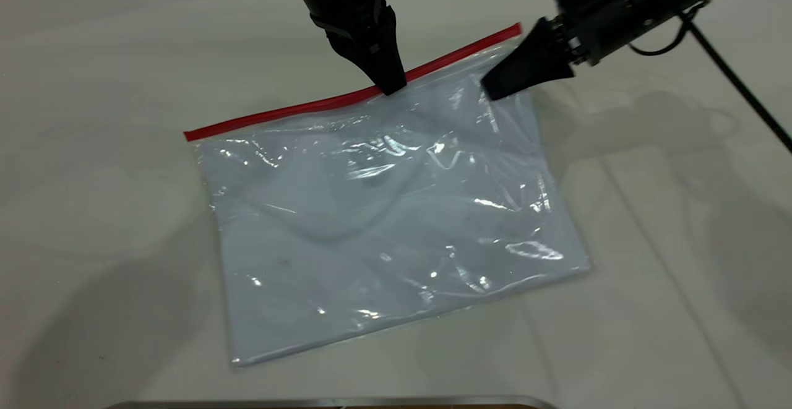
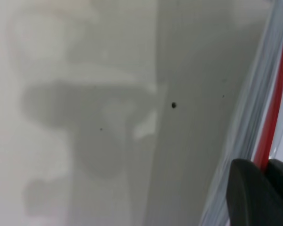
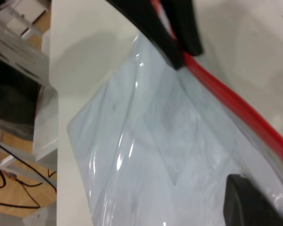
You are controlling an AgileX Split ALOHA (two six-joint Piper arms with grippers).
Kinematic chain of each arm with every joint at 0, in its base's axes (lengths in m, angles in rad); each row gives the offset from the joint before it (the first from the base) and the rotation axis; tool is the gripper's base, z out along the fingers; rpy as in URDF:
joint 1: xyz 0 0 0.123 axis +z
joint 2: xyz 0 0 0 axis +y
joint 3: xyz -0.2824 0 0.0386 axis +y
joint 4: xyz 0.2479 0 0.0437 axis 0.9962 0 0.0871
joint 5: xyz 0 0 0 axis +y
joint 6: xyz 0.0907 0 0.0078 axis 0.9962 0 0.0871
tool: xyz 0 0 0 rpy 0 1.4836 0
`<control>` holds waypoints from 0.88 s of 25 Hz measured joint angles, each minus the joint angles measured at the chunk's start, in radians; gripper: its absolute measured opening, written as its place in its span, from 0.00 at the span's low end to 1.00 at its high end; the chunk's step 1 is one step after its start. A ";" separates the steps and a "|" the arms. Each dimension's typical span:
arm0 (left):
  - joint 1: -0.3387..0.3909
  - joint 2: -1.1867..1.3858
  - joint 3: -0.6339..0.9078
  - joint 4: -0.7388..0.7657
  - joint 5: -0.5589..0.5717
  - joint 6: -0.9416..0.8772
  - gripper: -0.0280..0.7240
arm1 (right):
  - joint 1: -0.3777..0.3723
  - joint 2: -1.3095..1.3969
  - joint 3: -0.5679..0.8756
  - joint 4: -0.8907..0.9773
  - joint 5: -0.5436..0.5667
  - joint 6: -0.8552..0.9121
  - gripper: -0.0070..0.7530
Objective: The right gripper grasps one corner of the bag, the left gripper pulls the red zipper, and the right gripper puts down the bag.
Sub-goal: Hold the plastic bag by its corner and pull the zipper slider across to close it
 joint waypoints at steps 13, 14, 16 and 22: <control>0.085 0.002 -0.001 0.029 0.049 -0.039 0.11 | -0.041 0.000 0.000 -0.004 -0.001 0.035 0.05; 0.096 0.003 -0.001 0.029 0.056 -0.040 0.11 | -0.042 0.000 0.000 -0.003 -0.001 0.039 0.05; 0.120 0.004 -0.001 0.030 0.074 -0.043 0.11 | -0.043 0.000 0.000 0.000 -0.002 0.040 0.05; 0.186 0.005 -0.001 0.033 0.113 -0.044 0.11 | -0.044 0.000 0.000 0.023 -0.007 0.042 0.05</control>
